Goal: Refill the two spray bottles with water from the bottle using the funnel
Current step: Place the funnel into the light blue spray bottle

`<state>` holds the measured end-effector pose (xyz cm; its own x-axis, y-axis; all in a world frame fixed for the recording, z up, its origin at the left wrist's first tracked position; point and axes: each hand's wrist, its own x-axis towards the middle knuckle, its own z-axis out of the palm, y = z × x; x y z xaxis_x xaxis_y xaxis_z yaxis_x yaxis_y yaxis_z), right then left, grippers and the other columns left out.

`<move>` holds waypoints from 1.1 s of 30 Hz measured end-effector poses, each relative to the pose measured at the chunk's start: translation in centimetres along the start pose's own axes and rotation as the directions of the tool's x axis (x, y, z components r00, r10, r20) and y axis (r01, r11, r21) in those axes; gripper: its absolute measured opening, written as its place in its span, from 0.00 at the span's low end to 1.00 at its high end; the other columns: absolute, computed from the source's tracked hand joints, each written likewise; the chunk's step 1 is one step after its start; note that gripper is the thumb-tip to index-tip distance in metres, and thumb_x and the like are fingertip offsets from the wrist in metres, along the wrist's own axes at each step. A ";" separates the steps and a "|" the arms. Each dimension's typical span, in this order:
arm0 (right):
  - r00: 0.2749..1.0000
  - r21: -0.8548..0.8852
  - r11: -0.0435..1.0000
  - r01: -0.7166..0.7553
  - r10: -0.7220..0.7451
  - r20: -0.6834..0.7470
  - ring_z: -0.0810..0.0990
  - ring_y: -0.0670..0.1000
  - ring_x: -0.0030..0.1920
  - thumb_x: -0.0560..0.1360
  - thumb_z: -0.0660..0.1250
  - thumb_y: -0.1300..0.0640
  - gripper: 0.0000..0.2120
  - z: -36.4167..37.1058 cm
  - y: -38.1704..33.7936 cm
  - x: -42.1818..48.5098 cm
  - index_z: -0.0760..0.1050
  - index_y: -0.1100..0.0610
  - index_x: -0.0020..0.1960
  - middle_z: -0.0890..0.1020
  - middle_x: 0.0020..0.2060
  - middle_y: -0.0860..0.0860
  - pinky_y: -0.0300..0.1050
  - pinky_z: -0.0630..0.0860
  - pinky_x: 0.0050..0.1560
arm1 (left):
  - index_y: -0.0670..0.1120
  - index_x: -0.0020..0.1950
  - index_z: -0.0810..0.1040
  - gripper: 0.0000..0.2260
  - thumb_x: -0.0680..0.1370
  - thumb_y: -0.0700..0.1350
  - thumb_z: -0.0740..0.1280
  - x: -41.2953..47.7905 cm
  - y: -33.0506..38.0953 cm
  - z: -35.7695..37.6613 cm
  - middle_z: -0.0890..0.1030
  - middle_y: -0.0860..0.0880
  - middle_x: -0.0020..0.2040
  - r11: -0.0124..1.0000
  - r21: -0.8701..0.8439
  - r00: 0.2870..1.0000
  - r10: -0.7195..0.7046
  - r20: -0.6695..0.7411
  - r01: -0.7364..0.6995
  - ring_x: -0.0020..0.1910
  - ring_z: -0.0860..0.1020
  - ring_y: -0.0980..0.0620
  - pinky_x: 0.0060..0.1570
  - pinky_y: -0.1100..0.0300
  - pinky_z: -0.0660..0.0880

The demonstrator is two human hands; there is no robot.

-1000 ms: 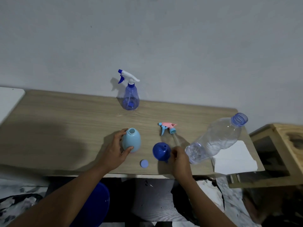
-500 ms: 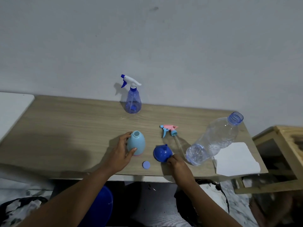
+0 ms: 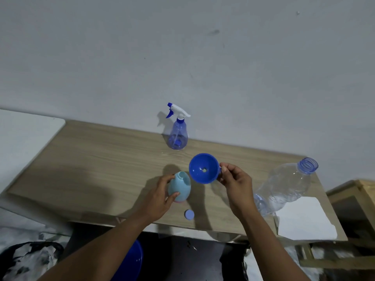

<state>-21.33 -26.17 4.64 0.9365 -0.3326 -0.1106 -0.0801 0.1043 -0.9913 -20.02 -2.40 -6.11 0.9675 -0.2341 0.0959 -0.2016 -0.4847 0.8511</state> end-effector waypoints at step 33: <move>0.986 -0.062 0.984 -0.169 0.168 -0.022 0.84 0.55 0.44 0.81 0.64 0.61 0.06 2.6 1.2 -0.9 0.79 0.58 0.53 0.83 0.39 0.54 0.52 0.80 0.51 | 0.58 0.71 0.67 0.34 0.68 0.56 0.76 -1.4 3.2 -1.9 0.74 0.61 0.67 0.965 -0.251 0.977 -0.128 -0.172 0.082 0.62 0.76 0.59 0.58 0.57 0.75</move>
<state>-21.36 -23.37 3.71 0.9020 -0.3311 -0.2772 -0.2582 0.1009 -0.9608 -21.76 -2.00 -2.51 0.9971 -0.0210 0.0735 -0.0764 -0.2756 0.9582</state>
